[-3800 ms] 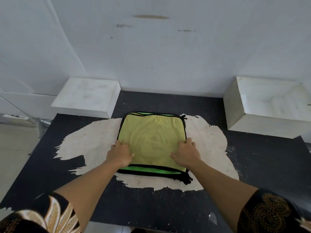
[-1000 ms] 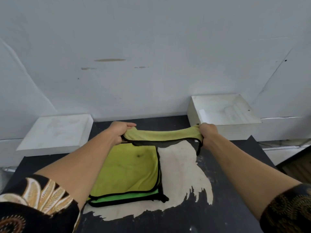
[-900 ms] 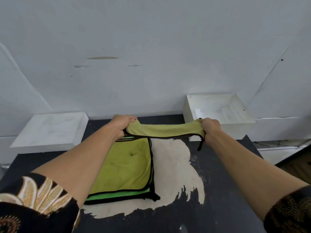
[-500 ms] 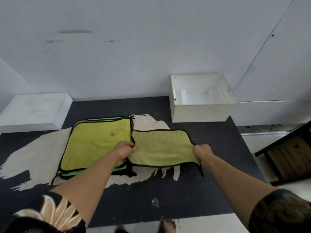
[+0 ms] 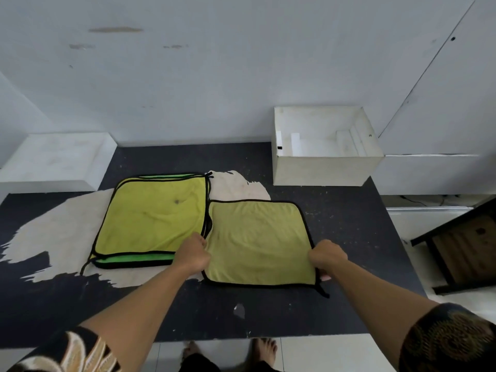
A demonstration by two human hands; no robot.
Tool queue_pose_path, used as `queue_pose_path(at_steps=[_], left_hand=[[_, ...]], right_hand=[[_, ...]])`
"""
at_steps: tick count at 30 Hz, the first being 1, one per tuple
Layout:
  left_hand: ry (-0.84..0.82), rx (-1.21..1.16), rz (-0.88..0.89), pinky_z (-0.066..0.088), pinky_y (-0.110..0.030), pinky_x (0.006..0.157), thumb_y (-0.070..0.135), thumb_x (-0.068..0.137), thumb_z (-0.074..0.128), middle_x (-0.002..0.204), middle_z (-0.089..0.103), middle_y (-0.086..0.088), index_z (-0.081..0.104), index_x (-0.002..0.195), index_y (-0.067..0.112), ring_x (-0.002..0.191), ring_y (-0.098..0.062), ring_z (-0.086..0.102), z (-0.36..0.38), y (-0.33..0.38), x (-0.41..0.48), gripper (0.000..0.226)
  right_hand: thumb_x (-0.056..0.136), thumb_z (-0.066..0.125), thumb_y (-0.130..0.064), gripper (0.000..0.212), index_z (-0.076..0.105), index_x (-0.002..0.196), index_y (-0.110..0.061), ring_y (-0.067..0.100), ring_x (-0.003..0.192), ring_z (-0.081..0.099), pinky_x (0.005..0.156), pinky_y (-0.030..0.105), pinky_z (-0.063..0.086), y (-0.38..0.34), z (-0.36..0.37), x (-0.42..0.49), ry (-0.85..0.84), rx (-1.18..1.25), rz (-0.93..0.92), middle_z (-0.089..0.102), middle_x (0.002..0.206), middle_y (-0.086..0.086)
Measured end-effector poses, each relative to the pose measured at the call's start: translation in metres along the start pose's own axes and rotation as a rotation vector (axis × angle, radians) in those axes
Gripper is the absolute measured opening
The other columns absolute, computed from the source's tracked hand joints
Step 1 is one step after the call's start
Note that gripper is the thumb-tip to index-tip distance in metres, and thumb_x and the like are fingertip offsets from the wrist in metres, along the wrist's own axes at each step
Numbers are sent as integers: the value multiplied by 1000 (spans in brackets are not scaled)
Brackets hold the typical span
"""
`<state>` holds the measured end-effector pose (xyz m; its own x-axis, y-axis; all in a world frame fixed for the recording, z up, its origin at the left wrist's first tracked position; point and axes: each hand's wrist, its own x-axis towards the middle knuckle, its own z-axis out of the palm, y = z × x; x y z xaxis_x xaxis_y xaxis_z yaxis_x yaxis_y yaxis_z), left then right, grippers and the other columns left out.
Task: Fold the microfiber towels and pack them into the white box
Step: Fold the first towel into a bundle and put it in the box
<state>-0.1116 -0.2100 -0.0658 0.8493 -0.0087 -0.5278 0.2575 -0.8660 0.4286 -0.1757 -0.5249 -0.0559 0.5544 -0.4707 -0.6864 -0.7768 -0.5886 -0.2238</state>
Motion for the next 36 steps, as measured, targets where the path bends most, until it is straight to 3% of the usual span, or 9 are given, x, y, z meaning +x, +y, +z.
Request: queue_pose_path(at_steps=[2, 4, 7, 13, 20, 23, 27, 31, 36], left_hand=[[89, 138, 24, 48, -32, 67, 19, 86, 55, 95, 54, 1, 48, 110, 13, 82, -15, 54, -3, 4, 1, 26], [229, 274, 90, 46, -33, 69, 27, 90, 53, 100, 54, -2, 47, 113, 14, 86, -19, 53, -6, 10, 4, 27], [278, 563, 291, 39, -38, 92, 26, 92, 52, 140, 46, -6, 41, 136, 18, 119, -27, 44, -7, 18, 21, 46], [62, 678, 297, 19, -48, 113, 29, 98, 42, 163, 14, -2, 13, 153, 20, 145, -28, 22, -7, 22, 43, 63], [26, 886, 197, 11, -55, 116, 54, 98, 34, 164, -8, -3, 0, 157, 20, 148, -37, 5, 9, 23, 40, 76], [74, 908, 189, 10, -55, 115, 51, 96, 39, 164, -4, -8, 5, 156, 16, 147, -39, 5, 11, 28, 41, 78], [302, 784, 391, 25, -47, 111, 21, 87, 56, 157, 24, -14, 32, 147, 14, 139, -33, 27, 0, 42, 56, 64], [223, 764, 424, 42, -42, 96, 10, 79, 66, 139, 43, -14, 32, 145, 12, 119, -32, 48, -17, 58, 85, 75], [117, 664, 239, 45, -38, 73, 9, 84, 62, 126, 41, -17, 43, 125, 5, 98, -32, 56, -23, 69, 99, 46]], right_hand=[[84, 47, -12, 21, 63, 96, -4, 26, 65, 72, 60, 31, 60, -4, -4, -3, 23, -23, 20, 70, 82, 13], [85, 51, -19, 32, 57, 114, -7, 29, 96, 66, 73, 32, 53, -11, -4, -2, 193, -133, -44, 65, 107, 13], [88, 52, -21, 47, 40, 133, -10, 33, 121, 45, 87, 41, 47, -30, 5, 3, 325, -198, -212, 44, 134, 15], [93, 51, -40, 57, 27, 142, -23, 36, 147, 7, 113, 57, 20, -60, 34, 14, 225, -330, -428, 8, 158, 16], [92, 25, -71, 80, -16, 152, -37, 31, 146, -26, 113, 67, -8, -56, 34, 38, 57, -505, -355, -32, 157, 11], [93, 25, -70, 78, -7, 154, -33, 33, 149, -16, 113, 66, -4, -61, 28, 42, 84, -496, -353, -22, 161, 14], [95, 49, -36, 41, 42, 129, -14, 36, 125, 41, 103, 51, 36, -78, 18, 42, 449, -174, -368, 40, 137, 15], [90, 48, -13, 45, 37, 134, -9, 38, 118, 45, 92, 47, 44, -92, 0, 61, 362, -22, -225, 38, 135, 17], [93, 54, -21, 44, 43, 133, -6, 37, 115, 50, 83, 42, 46, -95, -1, 80, 307, -51, -122, 39, 135, 17]])
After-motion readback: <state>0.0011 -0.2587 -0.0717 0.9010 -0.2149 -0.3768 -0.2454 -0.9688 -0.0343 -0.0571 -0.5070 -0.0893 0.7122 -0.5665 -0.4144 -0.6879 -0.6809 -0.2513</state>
